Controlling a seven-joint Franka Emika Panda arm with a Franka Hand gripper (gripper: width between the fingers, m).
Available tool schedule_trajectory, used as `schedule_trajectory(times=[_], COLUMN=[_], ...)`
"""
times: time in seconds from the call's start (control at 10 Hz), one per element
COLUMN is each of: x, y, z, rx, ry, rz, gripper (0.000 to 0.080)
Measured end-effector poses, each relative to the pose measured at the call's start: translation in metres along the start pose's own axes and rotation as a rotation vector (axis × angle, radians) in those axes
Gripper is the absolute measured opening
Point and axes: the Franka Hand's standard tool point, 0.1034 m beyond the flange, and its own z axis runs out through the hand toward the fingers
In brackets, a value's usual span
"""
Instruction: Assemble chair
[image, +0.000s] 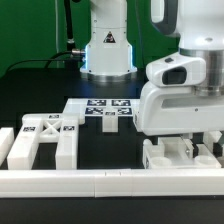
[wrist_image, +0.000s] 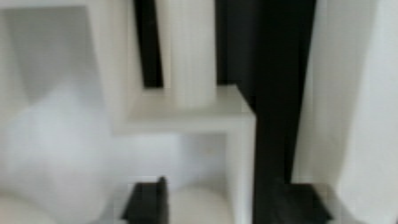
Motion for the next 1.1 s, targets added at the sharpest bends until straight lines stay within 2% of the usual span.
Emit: schedule_trajectory(times=[0.1, 0.2, 0.3, 0.4, 0.5, 0.9, 1.1], x=[0.003, 0.004, 0.0, -0.014, -0.027, -0.031, -0.071], y=[0.003, 0.005, 0.007, 0.01, 0.012, 0.015, 0.033], z=[-0.012, -0.025, -0.041, -0.053, -0.057, -0.053, -0.048], rx=[0.006, 0.005, 0.004, 0.0, -0.003, -0.005, -0.021], ry=[0.013, 0.022, 0.03, 0.025, 0.016, 0.014, -0.021], rz=[-0.001, -0.014, -0.025, -0.032, -0.036, -0.038, -0.025], gripper=[0.0482, 0.0482, 0.0605, 0.0639, 0.0639, 0.0648, 0.0648])
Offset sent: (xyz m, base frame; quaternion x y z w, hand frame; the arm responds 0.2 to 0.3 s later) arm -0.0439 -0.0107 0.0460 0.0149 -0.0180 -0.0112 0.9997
